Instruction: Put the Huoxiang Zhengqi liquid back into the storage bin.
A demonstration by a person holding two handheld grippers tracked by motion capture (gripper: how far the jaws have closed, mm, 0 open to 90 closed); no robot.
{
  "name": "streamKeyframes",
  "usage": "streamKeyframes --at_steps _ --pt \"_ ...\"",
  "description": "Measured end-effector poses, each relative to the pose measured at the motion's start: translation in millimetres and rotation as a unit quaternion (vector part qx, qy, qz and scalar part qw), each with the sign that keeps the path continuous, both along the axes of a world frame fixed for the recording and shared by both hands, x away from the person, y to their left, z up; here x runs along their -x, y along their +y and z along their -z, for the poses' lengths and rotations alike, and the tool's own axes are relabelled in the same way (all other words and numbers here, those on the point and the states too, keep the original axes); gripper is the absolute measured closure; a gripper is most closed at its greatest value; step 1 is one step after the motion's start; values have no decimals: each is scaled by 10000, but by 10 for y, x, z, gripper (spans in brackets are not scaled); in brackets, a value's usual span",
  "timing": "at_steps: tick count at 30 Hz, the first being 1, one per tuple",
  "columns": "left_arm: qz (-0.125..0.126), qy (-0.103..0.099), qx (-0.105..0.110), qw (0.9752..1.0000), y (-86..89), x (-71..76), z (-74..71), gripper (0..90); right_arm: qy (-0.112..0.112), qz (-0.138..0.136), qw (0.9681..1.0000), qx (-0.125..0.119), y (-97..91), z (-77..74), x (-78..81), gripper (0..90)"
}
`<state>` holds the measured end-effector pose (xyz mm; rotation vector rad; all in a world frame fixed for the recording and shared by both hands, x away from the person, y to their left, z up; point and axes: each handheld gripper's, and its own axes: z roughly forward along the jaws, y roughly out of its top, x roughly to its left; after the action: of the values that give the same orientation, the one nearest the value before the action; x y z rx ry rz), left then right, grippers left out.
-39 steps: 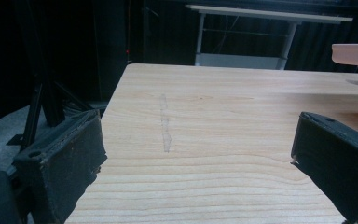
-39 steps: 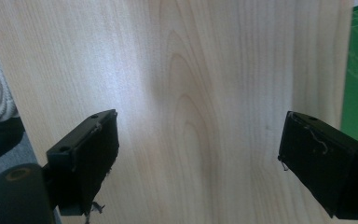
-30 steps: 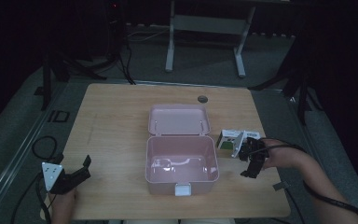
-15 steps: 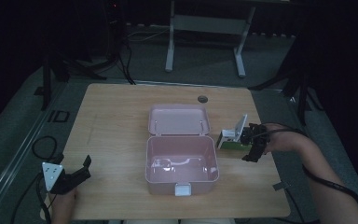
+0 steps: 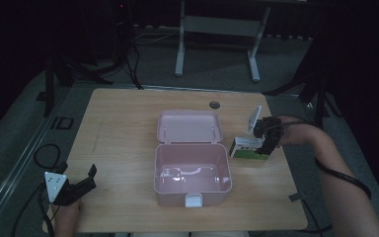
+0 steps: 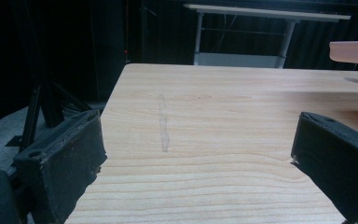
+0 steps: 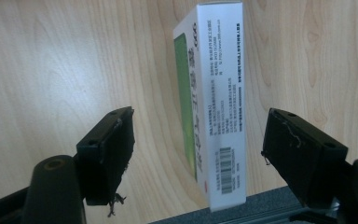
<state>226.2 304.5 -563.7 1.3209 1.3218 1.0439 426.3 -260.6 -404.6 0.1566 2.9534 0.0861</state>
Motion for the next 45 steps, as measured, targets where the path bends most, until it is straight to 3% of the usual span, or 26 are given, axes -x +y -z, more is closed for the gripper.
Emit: streamKeyframes --at_steps 7,18,20,32,41,45 --pt "7 13 6 10000 -1 -4 -1 27 170 -73 9993 318 -3 202 -204 340" --pt "25 23 -21 10000 -5 -1 -1 27 302 49 9989 364 -46 356 -336 416" --pt "68 24 -36 10000 -11 -5 -2 24 429 67 9981 444 -51 427 -379 487" --pt "97 41 -26 9999 -10 -6 -2 24 685 -46 9963 511 44 574 -449 569" --pt "92 50 -32 9999 -11 -8 -3 24 703 -71 9965 450 77 623 -456 607" --pt "87 49 -32 9999 -11 -6 -3 24 878 -130 9947 528 70 608 -423 621"
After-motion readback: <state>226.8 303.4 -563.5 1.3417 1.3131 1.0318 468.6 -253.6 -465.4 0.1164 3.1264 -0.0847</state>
